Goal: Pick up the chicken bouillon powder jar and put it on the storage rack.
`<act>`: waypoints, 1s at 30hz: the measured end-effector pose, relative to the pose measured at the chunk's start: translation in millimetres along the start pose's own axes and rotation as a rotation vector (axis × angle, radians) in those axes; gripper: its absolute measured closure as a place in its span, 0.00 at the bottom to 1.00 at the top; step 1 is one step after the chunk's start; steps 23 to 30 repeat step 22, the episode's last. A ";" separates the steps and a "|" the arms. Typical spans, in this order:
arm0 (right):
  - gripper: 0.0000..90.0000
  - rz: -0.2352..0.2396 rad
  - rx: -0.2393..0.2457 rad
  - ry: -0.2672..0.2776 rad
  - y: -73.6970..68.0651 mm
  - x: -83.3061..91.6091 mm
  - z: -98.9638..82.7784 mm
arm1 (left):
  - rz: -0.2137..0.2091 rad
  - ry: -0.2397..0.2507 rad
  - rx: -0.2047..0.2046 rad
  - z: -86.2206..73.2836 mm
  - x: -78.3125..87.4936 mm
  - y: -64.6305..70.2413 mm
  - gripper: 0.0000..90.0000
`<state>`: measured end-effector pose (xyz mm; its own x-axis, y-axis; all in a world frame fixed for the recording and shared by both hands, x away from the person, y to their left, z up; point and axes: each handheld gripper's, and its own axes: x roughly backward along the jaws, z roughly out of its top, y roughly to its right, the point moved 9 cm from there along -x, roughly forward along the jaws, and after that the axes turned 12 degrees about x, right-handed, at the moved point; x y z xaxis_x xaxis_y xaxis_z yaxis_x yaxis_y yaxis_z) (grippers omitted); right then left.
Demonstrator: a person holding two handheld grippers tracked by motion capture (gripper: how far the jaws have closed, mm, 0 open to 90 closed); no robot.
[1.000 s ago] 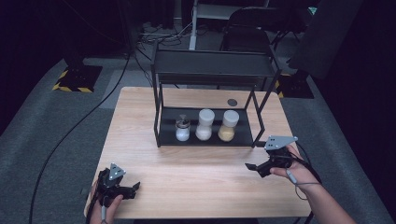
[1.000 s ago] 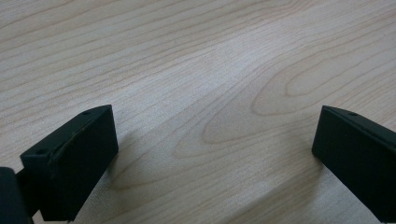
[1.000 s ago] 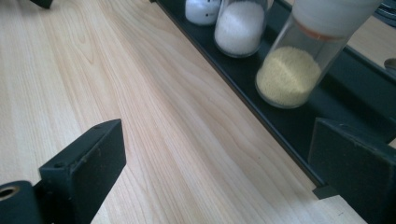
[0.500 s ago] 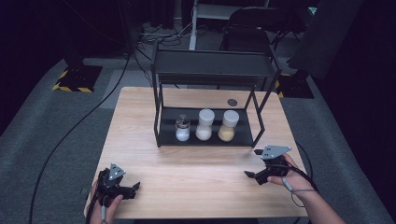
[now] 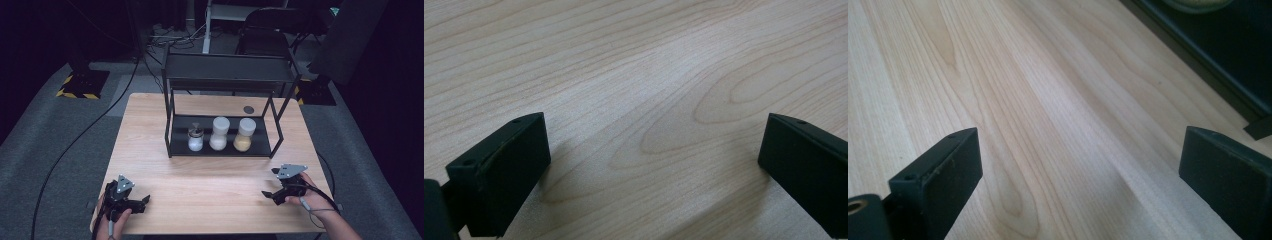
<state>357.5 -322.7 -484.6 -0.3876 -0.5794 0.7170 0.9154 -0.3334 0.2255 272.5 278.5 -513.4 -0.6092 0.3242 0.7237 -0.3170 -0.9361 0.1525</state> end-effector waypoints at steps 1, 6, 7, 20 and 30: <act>0.04 0.003 -0.002 -0.002 -0.5 -1.4 -1.5 | 0.000 0.000 0.000 0.0 0.0 0.0 0.00; 0.04 0.020 -0.003 -0.015 -2.7 -8.8 -7.8 | 0.001 0.001 0.000 -0.1 0.0 0.1 0.00; 0.04 0.023 -0.003 -0.018 -3.0 -10.0 -8.9 | 0.000 0.000 0.000 0.0 0.0 0.0 0.00; 0.00 0.035 -0.061 0.039 -4.5 -14.9 -23.7 | 0.001 0.001 0.001 -0.1 0.0 0.2 0.00; 0.00 0.035 -0.061 0.039 -4.5 -14.9 -23.7 | 0.001 0.001 0.001 -0.1 0.0 0.2 0.00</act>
